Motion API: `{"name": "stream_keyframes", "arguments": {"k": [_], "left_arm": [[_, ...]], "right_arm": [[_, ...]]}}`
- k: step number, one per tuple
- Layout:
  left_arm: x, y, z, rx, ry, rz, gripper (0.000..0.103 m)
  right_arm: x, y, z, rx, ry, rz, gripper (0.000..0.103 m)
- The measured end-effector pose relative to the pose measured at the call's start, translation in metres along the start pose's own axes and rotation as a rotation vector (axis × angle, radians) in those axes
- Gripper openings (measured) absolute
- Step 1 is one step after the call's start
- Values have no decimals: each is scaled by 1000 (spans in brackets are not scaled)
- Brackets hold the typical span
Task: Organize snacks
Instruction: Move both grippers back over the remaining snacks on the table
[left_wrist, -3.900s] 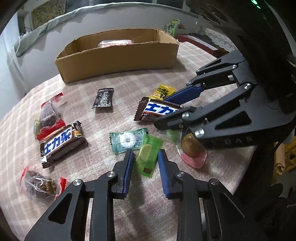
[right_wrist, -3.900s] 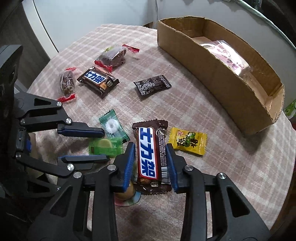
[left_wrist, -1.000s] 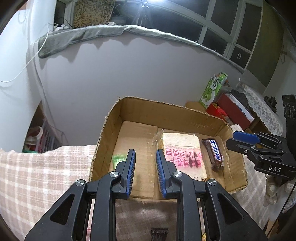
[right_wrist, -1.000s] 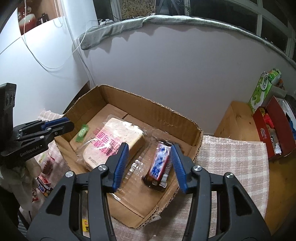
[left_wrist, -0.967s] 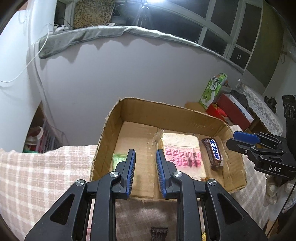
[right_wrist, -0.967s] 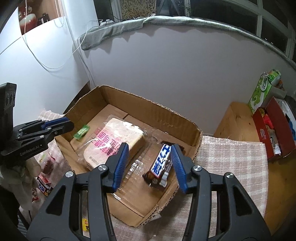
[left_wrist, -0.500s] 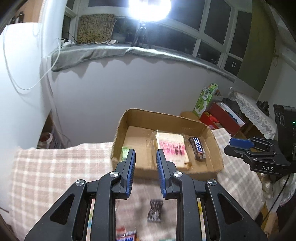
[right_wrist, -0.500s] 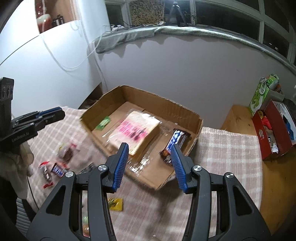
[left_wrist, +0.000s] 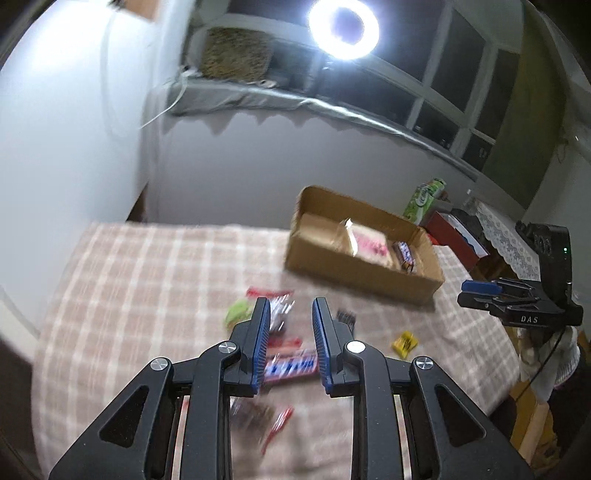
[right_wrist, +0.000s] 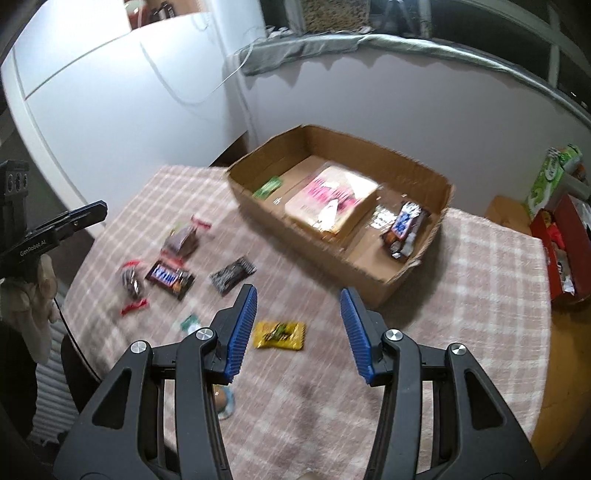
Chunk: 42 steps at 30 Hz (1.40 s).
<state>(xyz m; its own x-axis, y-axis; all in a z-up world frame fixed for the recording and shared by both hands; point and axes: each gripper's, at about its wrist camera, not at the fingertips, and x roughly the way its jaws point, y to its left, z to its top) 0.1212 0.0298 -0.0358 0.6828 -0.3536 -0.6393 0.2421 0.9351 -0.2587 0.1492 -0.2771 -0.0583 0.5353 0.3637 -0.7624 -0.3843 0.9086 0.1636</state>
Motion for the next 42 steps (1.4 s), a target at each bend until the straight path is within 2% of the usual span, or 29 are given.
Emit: {"name": "stream_keyframes", "arguments": {"k": [2, 6, 9, 14, 20, 26, 30, 38, 40, 42], "left_arm": [[-3, 9, -14, -26, 18, 9, 31], [-6, 22, -37, -77, 49, 25, 31], [-5, 33, -54, -136, 71, 10, 36], [0, 40, -76, -199, 104, -18, 36], [5, 44, -84, -234, 121, -38, 36], [12, 47, -88, -261, 139, -63, 36], [17, 49, -87, -276, 145, -66, 36], [25, 54, -87, -309, 160, -79, 36], [27, 53, -87, -307, 164, -79, 36], [28, 51, -88, -300, 169, -76, 37]], "right_arm": [[5, 5, -5, -17, 17, 10, 49], [16, 9, -13, -11, 58, 34, 49], [28, 13, -19, -15, 96, 42, 49], [50, 17, -18, -28, 154, 65, 49], [81, 17, -8, -21, 221, 117, 49], [103, 12, -2, -12, 279, 111, 49], [115, 2, -3, 39, 333, 156, 49], [107, 2, -11, 37, 370, 196, 49], [104, 4, -14, 13, 368, 178, 49], [101, 8, -17, -24, 355, 121, 50]]}}
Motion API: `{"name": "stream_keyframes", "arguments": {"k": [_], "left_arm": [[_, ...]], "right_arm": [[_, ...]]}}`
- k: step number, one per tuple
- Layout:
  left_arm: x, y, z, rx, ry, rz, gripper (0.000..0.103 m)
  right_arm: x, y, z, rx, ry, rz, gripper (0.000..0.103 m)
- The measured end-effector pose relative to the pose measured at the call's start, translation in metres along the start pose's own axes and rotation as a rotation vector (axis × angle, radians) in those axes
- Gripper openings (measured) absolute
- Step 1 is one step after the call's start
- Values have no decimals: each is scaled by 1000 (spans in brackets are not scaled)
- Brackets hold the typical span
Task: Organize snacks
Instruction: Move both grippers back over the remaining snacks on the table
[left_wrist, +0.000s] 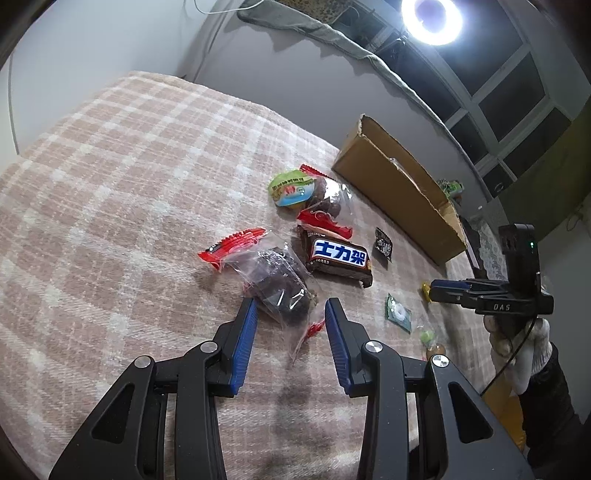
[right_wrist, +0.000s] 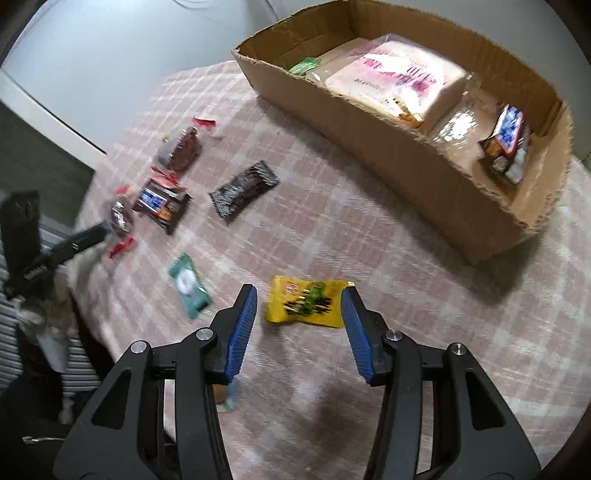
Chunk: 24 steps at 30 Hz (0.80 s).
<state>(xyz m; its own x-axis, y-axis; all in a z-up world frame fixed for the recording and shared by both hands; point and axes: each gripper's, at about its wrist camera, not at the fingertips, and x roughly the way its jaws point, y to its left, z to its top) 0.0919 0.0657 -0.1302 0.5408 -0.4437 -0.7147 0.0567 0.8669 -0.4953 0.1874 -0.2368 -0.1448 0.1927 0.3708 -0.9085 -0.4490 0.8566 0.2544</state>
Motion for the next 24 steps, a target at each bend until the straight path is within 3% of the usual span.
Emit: {"name": "stream_keyframes", "arguments": {"k": [2, 15, 18, 24], "left_arm": [[2, -1, 0, 8, 5, 15, 43], [-2, 4, 1, 8, 3, 12, 43], [0, 3, 2, 12, 7, 15, 43], [0, 5, 3, 6, 9, 11, 43]], "right_arm": [[0, 3, -2, -20, 2, -21, 50], [-12, 12, -28, -14, 3, 53, 49], [-4, 5, -22, 14, 5, 29, 49], [3, -6, -2, 72, -10, 71, 50]]}}
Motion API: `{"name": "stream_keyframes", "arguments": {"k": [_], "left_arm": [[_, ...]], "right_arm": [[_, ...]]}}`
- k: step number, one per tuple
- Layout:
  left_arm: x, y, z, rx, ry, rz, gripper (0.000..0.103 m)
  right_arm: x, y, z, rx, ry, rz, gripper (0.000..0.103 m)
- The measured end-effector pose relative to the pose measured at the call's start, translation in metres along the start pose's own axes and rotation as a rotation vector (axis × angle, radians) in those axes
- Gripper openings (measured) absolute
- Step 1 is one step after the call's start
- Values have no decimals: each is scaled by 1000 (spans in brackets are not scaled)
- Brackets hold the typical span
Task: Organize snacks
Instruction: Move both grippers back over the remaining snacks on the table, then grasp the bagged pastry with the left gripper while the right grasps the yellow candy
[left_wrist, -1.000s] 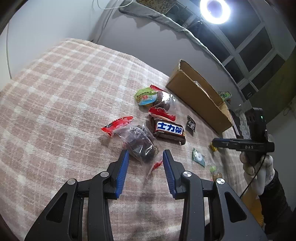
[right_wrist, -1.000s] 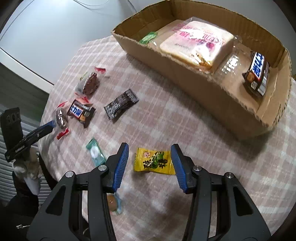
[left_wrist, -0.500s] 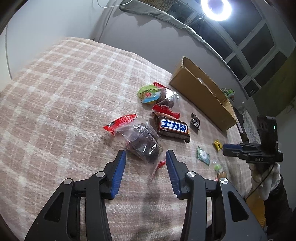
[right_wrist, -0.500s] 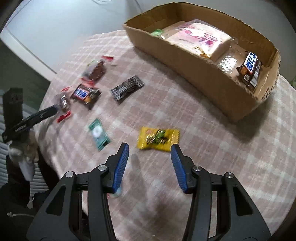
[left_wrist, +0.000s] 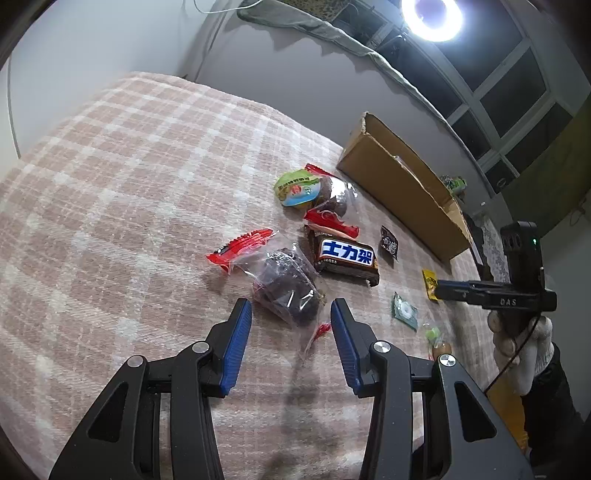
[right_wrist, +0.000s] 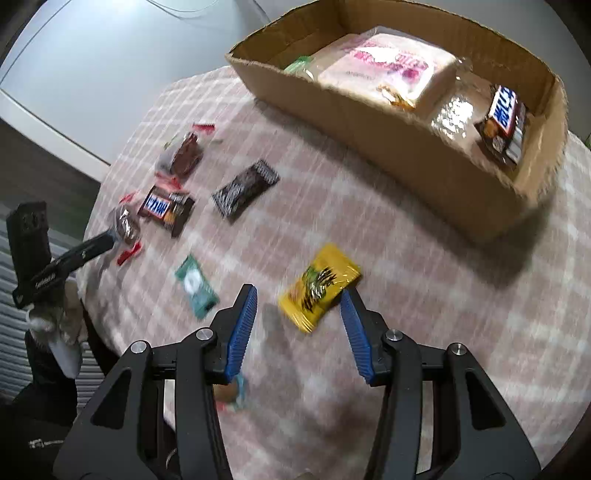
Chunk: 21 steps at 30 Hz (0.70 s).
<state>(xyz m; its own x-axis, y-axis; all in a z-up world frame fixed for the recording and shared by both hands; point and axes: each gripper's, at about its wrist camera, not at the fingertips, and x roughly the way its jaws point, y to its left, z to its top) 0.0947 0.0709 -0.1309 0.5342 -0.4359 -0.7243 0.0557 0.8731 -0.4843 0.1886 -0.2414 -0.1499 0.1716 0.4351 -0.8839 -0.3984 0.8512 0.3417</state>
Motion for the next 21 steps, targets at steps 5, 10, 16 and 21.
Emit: {"name": "stream_keyframes", "arguments": {"k": [5, 10, 16, 21], "left_arm": [[4, -2, 0, 6, 7, 14, 43], [9, -6, 5, 10, 15, 29, 52], [24, -16, 17, 54, 15, 103, 55], [37, -33, 19, 177, 19, 215, 55]], "right_arm": [[11, 21, 10, -51, -15, -87, 49], [20, 45, 1, -175, -17, -256, 49], [20, 46, -1, -183, -28, -301, 42], [17, 42, -3, -184, -29, -317, 41]]}}
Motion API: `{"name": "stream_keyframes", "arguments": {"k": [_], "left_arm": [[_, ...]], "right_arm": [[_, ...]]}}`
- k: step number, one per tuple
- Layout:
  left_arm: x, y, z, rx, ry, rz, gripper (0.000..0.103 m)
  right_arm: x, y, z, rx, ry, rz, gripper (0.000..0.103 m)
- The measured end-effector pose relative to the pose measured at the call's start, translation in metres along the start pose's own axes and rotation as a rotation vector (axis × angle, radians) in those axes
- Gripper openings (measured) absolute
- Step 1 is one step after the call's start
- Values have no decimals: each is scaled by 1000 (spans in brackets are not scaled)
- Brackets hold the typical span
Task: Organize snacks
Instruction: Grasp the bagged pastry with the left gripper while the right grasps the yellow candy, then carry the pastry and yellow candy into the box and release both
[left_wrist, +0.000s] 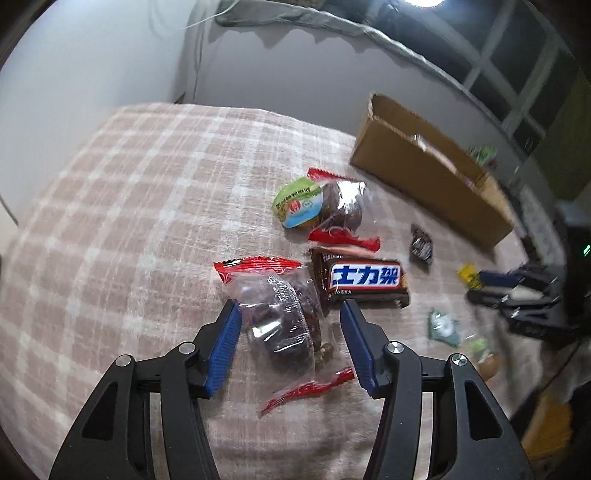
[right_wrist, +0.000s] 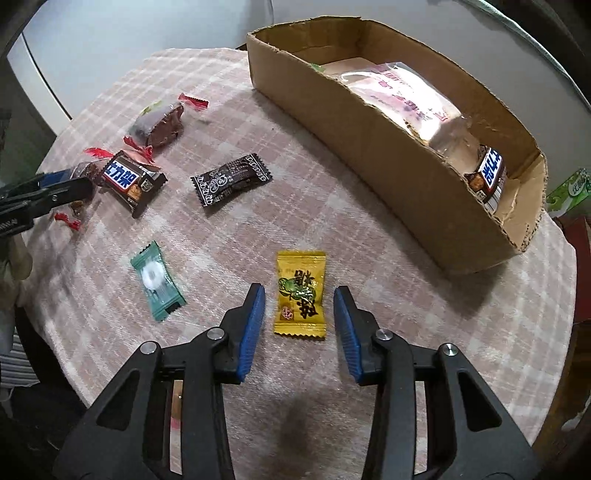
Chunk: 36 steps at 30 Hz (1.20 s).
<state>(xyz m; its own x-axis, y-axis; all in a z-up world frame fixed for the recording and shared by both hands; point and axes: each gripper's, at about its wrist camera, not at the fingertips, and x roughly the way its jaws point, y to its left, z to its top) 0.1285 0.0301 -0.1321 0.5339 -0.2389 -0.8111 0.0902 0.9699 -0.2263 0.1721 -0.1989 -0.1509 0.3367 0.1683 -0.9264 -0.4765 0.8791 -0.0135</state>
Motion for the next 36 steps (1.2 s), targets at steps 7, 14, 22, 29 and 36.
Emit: {"name": "stream_keyframes", "arguments": {"k": [7, 14, 22, 29, 36], "left_arm": [[2, -3, -7, 75, -16, 48, 48], [-4, 7, -10, 49, -30, 22, 37], [-13, 10, -13, 27, -52, 9, 37], [-23, 14, -13, 7, -63, -21, 37], [-37, 11, 2, 3, -104, -50, 37]], "right_arm": [[0, -1, -3, 1, -15, -8, 40], [-2, 2, -3, -1, -25, -3, 25], [-5, 0, -6, 22, -37, 15, 25], [-21, -5, -12, 42, -71, 31, 25], [-52, -15, -15, 68, -136, 36, 25]]}}
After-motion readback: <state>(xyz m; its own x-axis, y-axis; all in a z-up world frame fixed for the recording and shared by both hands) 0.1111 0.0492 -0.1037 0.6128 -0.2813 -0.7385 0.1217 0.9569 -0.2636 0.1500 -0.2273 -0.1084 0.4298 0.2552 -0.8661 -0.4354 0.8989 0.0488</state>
